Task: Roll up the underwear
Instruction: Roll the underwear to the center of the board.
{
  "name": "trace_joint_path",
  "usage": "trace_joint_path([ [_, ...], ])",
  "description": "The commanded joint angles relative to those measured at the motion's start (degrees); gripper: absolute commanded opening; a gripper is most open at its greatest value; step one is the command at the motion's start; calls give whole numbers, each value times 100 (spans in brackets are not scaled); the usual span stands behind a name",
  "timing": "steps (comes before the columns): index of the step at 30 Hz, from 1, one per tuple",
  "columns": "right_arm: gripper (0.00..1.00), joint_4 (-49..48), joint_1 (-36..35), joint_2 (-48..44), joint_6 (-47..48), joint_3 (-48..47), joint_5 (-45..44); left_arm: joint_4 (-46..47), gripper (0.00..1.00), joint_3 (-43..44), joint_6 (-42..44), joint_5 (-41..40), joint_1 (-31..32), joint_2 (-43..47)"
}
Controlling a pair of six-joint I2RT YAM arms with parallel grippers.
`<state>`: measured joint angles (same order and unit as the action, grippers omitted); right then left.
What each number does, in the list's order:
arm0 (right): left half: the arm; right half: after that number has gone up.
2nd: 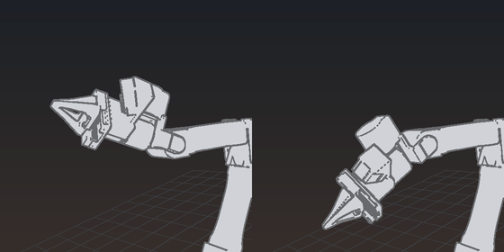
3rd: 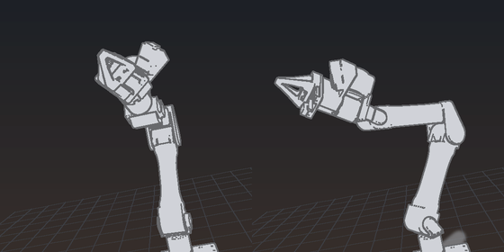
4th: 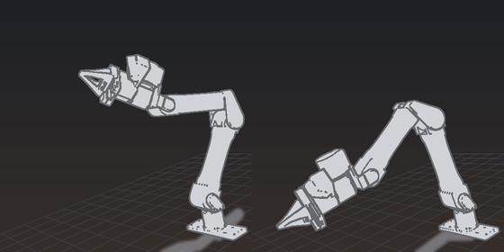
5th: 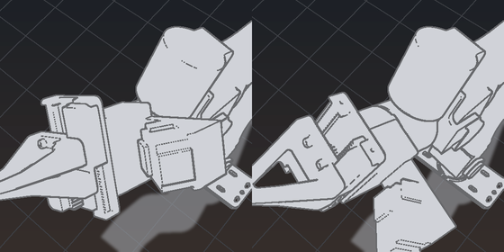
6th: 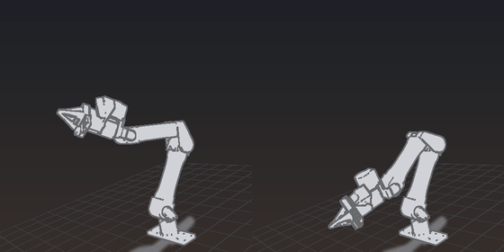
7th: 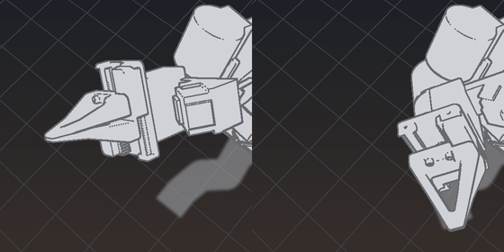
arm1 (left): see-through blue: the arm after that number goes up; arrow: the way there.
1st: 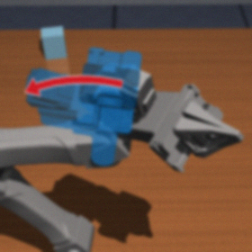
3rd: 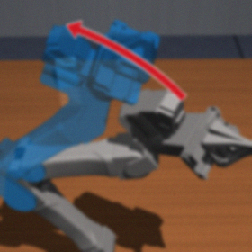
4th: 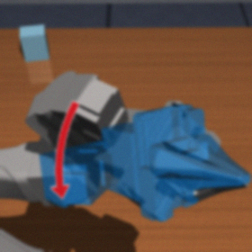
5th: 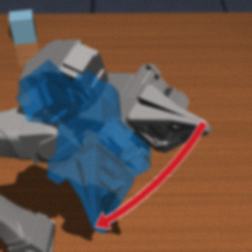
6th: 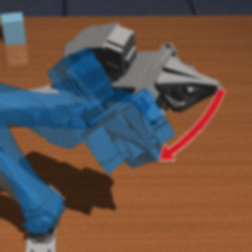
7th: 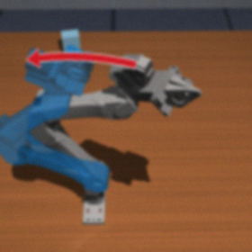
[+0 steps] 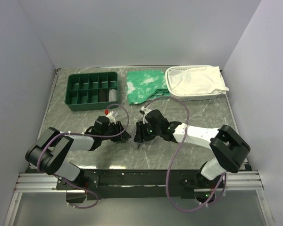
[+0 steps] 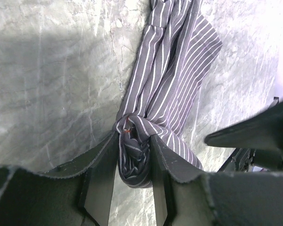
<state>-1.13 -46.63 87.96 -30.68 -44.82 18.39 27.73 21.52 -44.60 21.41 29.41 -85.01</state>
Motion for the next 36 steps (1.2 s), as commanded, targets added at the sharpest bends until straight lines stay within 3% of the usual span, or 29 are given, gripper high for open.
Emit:
trace_joint_path([
  [1,50,806,-529,-481,527,-299,-1800,-856,38,98,276,-365,100,-173],
  [8,51,1000,-1040,-412,738,-501,-2621,-1129,38,283,294,-365,127,-165],
  [31,51,702,-1278,494,906,-818,-2164,-1103,37,344,320,-234,135,-235],
  [36,40,579,-1278,494,844,-730,-2138,-1120,37,344,355,-225,127,-209],
])
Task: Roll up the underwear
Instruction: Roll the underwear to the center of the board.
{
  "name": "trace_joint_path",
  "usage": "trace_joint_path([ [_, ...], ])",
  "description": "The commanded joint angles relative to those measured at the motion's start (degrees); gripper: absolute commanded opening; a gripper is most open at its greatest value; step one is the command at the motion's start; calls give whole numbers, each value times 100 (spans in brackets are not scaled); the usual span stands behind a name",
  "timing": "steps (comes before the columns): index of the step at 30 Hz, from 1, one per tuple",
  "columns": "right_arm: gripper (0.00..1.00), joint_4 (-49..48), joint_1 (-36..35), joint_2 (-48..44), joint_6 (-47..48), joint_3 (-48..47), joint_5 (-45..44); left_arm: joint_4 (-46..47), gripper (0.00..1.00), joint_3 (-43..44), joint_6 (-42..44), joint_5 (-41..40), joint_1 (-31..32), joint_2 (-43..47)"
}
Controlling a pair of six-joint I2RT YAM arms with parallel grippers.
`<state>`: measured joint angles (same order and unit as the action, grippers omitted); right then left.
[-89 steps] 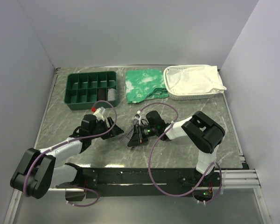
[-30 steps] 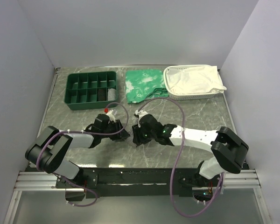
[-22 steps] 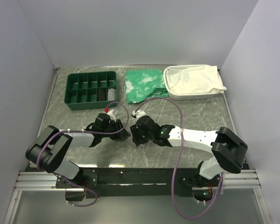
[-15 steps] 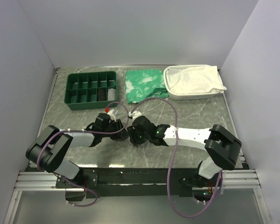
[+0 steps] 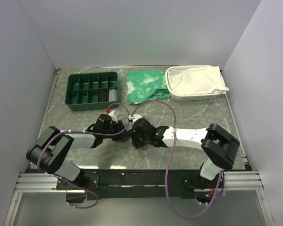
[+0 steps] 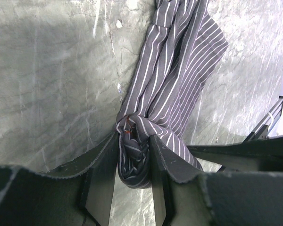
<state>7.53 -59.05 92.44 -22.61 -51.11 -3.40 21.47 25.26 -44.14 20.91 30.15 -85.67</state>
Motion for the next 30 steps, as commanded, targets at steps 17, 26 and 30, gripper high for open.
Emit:
trace_joint_path([
  [17,8,-1841,595,-464,-1060,1200,1533,-987,50,85,116,-763,52,744],
  [26,7,-2317,1140,-376,-1368,1630,2334,-1207,65,15,63,-1159,52,1526],
  [30,6,-2484,1290,-324,-1535,1745,2458,-1005,69,-196,107,-1028,52,1799],
])
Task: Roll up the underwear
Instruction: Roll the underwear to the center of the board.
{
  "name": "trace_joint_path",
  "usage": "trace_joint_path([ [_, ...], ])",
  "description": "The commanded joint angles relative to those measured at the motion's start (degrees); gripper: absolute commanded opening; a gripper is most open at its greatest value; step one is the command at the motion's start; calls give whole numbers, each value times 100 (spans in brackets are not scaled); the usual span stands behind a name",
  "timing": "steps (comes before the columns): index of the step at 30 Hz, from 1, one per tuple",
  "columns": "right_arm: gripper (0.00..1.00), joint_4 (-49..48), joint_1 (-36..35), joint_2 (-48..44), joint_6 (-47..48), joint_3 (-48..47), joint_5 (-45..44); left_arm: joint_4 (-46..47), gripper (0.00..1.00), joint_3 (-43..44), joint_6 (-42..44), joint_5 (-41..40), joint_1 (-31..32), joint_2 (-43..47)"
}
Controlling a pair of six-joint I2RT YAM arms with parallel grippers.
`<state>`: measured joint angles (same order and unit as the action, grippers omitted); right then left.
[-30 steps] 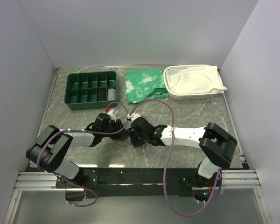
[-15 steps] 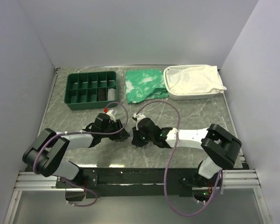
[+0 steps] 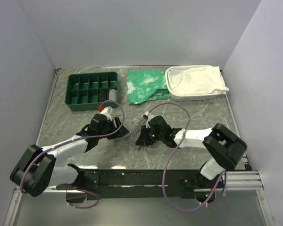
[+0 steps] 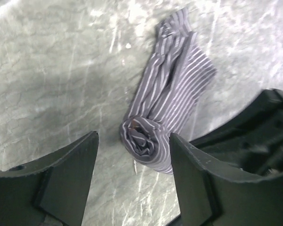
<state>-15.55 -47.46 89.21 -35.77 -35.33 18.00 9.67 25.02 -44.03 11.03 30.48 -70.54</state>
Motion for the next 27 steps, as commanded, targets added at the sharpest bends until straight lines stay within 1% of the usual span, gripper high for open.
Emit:
trace_joint_path([
  [1,6,-168,167,35,-307,167,310,236,69,-207,140,4,19,313],
  [9,5,-115,448,509,-633,71,371,974,70,-602,378,592,28,112],
  [11,4,42,492,676,-694,-17,345,1168,71,-673,378,681,20,50],
  [15,4,8,554,835,-738,-17,433,1537,71,-796,343,778,37,-187],
  [20,5,34,580,905,-660,-87,520,1923,71,-753,308,989,37,-443],
  [27,6,184,589,984,-501,-211,556,2118,70,-621,246,1007,28,-723],
])
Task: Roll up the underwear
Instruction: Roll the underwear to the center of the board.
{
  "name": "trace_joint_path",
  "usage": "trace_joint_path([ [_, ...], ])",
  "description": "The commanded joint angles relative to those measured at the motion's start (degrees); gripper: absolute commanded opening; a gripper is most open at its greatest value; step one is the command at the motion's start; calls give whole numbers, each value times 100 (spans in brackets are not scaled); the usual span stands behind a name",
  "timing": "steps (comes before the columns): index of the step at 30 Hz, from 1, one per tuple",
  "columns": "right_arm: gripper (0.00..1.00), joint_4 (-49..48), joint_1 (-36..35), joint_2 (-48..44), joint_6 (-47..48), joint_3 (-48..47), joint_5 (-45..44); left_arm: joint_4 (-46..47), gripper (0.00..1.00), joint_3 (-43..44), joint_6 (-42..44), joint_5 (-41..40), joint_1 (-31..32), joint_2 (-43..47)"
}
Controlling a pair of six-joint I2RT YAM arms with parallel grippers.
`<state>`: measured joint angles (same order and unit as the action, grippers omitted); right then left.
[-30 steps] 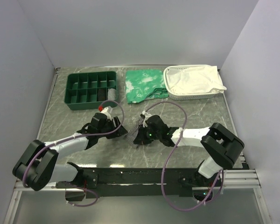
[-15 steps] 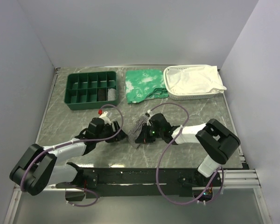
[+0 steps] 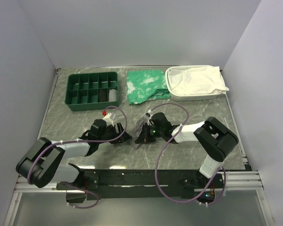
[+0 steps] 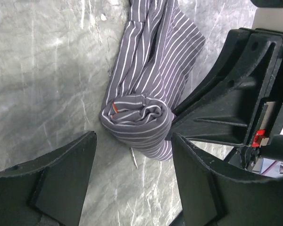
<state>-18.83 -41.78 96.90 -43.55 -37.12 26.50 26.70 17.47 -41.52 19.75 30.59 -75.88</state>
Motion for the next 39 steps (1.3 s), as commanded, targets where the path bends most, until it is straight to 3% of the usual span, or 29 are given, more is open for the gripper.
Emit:
trace_joint_path([
  [1,6,521,29,224,286,-32,-286,476,69,125,-23,135,26,-234],
  [10,7,468,38,303,409,-40,-49,1407,59,-16,-427,56,9,-990],
  [14,9,626,47,373,558,-154,13,1487,55,63,-524,3,17,-1253],
  [21,14,767,38,312,725,-260,13,1224,38,125,-585,-217,17,-1456],
  [25,32,828,3,-118,769,-217,-215,1092,33,186,-621,-208,17,-1483],
  [28,45,1143,-111,-724,865,-181,-810,803,32,291,-612,-252,26,-1413],
  [30,48,1372,-207,-1249,979,-181,-1250,592,31,405,-594,-322,44,-1316],
  [31,53,1652,-347,-1435,1023,-199,-1801,347,31,449,-586,-349,44,-1263],
  [36,58,2418,-1068,-2253,1410,-427,-3544,-647,28,889,-603,-621,122,-991],
  [39,59,2647,-1630,-2238,1604,-611,-4327,-1419,27,1231,-656,-761,184,-868],
])
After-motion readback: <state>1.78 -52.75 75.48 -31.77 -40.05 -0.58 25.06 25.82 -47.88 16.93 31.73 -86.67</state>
